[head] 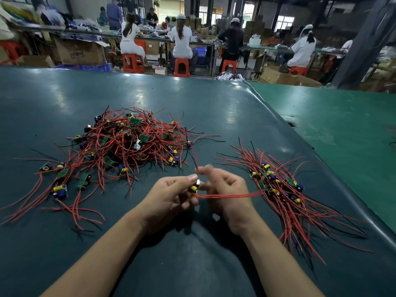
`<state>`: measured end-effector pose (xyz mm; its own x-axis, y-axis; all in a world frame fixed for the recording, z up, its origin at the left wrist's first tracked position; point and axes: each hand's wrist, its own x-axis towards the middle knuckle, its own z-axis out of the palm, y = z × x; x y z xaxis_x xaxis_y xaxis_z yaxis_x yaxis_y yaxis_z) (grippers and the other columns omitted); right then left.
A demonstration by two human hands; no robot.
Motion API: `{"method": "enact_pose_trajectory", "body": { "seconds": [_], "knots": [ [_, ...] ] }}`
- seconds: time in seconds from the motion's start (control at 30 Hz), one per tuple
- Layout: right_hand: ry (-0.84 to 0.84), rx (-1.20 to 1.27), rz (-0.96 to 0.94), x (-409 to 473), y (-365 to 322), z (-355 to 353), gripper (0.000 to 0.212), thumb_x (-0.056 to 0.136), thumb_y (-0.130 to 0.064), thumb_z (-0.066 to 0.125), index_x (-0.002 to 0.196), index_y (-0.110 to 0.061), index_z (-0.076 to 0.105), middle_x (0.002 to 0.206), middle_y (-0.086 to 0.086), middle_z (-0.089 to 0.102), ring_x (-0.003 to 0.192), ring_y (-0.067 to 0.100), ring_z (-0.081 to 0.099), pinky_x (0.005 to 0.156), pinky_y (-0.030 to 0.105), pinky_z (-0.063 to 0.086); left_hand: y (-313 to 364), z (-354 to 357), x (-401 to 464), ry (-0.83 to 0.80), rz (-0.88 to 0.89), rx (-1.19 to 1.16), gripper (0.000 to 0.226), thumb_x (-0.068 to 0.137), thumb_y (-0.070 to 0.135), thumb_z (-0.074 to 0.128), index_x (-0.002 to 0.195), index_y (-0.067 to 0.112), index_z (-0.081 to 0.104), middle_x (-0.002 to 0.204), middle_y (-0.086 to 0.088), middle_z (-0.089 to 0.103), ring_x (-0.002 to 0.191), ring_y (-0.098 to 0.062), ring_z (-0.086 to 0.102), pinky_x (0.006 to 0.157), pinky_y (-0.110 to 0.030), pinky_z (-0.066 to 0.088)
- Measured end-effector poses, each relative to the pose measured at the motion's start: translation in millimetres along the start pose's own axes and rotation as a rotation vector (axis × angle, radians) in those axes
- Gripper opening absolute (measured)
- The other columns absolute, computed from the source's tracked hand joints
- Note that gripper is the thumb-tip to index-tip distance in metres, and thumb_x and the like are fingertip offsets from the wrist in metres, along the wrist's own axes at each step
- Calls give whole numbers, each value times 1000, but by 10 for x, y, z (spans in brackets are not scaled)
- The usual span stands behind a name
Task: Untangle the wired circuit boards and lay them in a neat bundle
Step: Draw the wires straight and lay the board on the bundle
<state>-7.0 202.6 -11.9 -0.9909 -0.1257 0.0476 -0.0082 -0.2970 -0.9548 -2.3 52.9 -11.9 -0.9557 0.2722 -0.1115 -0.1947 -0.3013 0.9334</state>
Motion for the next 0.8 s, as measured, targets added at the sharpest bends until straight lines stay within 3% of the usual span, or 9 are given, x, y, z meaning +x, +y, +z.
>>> {"method": "enact_pose_trajectory", "body": {
  "seconds": [0.07, 0.17, 0.23, 0.33, 0.4, 0.5, 0.6, 0.67, 0.8],
  "knots": [
    [-97, -95, -76, -23, 19, 26, 31, 78, -31, 67, 93, -5, 74, 55, -8, 61, 41, -1, 46, 40, 10, 35, 15, 10, -1, 17, 14, 22, 37, 79, 35, 61, 91, 0, 65, 52, -4, 54, 39, -6, 42, 37, -10, 32],
    [-40, -113, -139, 0, 32, 11, 17, 76, -23, 69, 83, -10, 77, 65, -3, 70, 53, 4, 57, 50, 11, 41, 22, -14, -3, 27, 19, 71, 37, 77, 37, 61, 88, 2, 65, 51, -3, 52, 39, -5, 40, 37, -9, 29],
    [-19, -95, -108, 12, 32, 0, 9, 80, -17, 70, 77, -12, 77, 64, 1, 70, 53, 9, 55, 49, 12, 39, 21, -5, -9, 14, 13, 94, 35, 76, 37, 63, 85, 3, 68, 55, -3, 52, 43, -6, 40, 39, -10, 27],
    [-56, -16, -54, 19, 30, -13, 11, 87, -5, 65, 77, -3, 69, 55, 0, 63, 41, 0, 49, 42, 9, 37, 18, 14, -3, -12, -9, 36, 41, 74, 29, 67, 91, -8, 62, 64, -6, 52, 45, -4, 43, 42, -11, 36],
    [-55, -37, -30, 23, 25, -18, 12, 85, -8, 67, 73, -8, 69, 55, 2, 62, 40, 1, 47, 40, 10, 34, 15, 14, -2, -38, -21, 37, 41, 75, 26, 67, 95, -9, 60, 63, -4, 54, 44, -3, 44, 43, -11, 38],
    [13, -16, 40, 51, 37, -22, 11, 77, -18, 74, 69, -14, 69, 47, -1, 48, 36, 6, 31, 36, 15, 22, 21, 5, -5, -80, -36, 57, 31, 77, 24, 61, 83, -6, 63, 56, 3, 61, 41, -2, 45, 42, -10, 37],
    [104, 38, 35, 82, 71, -43, 21, 86, -12, 68, 65, -15, 69, 45, -3, 35, 36, 8, 23, 41, 20, 13, 20, -7, 5, -95, -44, 54, 18, 76, 18, 70, 71, 1, 70, 58, -1, 65, 42, -4, 46, 42, -13, 37],
    [126, 69, 26, 83, 82, -33, 27, 89, -10, 65, 62, -16, 69, 45, -3, 37, 37, 8, 24, 44, 24, 13, 10, -19, 14, -102, -36, 55, 18, 75, 17, 66, 65, 4, 73, 65, -5, 69, 42, -6, 47, 41, -14, 37],
    [230, 164, -28, 123, 90, -58, 24, 89, -5, 64, 66, -12, 65, 43, -6, 40, 33, 4, 27, 36, 14, 22, 4, -37, 9, -134, -28, 131, 24, 70, 26, 67, 63, 4, 74, 64, -16, 61, 39, -10, 45, 42, -17, 31]
  ]
}}
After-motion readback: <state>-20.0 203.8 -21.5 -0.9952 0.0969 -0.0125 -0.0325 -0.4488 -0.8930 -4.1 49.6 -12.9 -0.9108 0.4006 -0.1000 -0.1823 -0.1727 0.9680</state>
